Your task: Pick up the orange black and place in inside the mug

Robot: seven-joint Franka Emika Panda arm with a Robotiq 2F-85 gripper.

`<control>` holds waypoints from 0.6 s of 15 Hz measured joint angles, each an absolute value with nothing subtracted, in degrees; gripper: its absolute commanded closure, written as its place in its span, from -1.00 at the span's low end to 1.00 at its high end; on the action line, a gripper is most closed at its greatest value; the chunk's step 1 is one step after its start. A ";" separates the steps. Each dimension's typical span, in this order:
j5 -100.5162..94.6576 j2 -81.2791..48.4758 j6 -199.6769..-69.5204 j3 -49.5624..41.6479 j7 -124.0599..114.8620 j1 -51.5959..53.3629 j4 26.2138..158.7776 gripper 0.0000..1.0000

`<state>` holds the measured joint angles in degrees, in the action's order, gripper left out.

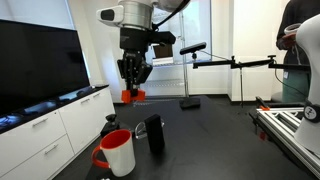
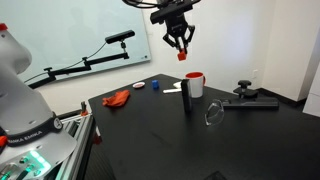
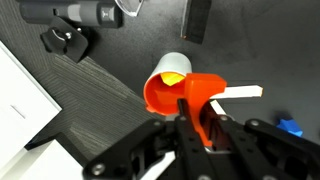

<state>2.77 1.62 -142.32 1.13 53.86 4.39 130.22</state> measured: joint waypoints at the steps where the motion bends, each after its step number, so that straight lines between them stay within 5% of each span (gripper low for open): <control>1: 2.78 0.83 -142.36 1.17 53.86 4.39 130.35 0.91; 9: 3.21 -6.70 -145.85 2.88 53.79 4.28 126.94 0.91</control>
